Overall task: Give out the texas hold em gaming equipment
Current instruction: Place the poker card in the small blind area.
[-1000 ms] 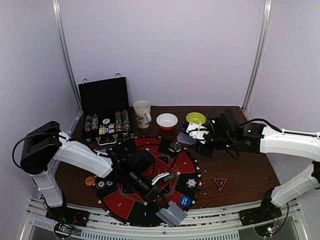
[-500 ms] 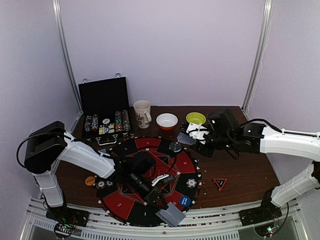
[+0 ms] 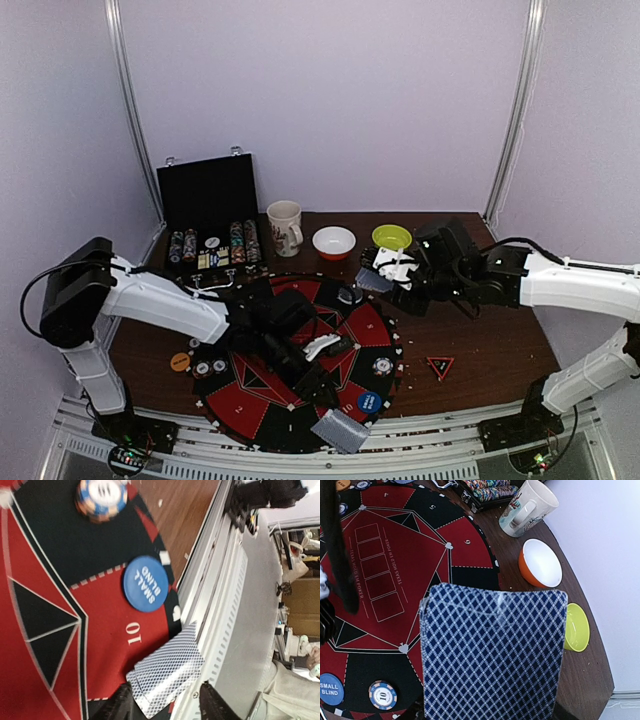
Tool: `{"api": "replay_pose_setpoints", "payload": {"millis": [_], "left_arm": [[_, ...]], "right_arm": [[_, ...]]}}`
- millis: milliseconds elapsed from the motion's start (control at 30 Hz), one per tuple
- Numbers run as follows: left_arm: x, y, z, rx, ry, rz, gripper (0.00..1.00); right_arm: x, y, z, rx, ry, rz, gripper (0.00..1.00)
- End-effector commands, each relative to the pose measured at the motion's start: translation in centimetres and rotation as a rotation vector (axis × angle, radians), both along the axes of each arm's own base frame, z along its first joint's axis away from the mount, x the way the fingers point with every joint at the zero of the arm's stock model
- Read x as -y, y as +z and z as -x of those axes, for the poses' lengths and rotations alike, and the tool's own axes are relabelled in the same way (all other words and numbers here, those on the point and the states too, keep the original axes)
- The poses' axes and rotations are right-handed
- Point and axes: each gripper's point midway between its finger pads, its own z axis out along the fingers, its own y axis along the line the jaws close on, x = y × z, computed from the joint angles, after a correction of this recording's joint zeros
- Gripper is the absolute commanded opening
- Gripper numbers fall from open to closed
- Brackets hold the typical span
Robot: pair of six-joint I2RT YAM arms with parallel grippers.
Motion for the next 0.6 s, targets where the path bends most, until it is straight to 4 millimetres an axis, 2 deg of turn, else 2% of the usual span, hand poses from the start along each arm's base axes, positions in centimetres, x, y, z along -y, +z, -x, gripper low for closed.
{"api": "replay_pose_setpoints", "payload": {"millis": [0, 67, 200, 333, 467, 567], "left_arm": [[-0.2, 5.5, -4.3, 0.201, 0.098, 0.071, 0.53], [-0.7, 8.1, -6.9, 0.251, 0.179, 0.130, 0.58], [-2.7, 14.8, -12.0, 0.365, 0.342, 0.314, 0.73], [-3.6, 19.8, -13.6, 0.537, 0.405, 0.475, 0.91], [-4.2, 20.8, -15.2, 0.614, 0.464, 0.496, 0.98], [-4.3, 19.7, -16.0, 0.602, 0.465, 0.465, 0.97]], "right_arm": [[-0.7, 1.7, 0.5, 0.006, 0.037, -0.028, 0.56], [-1.1, 1.5, 1.0, 0.001, 0.061, -0.013, 0.56], [-2.3, 1.3, 1.7, -0.001, 0.091, 0.007, 0.55], [-4.3, 1.5, 2.6, -0.014, 0.148, -0.015, 0.56], [-6.6, 1.6, 3.3, -0.025, 0.193, -0.029, 0.56], [-8.3, 2.1, 3.7, -0.031, 0.226, -0.046, 0.55]]}}
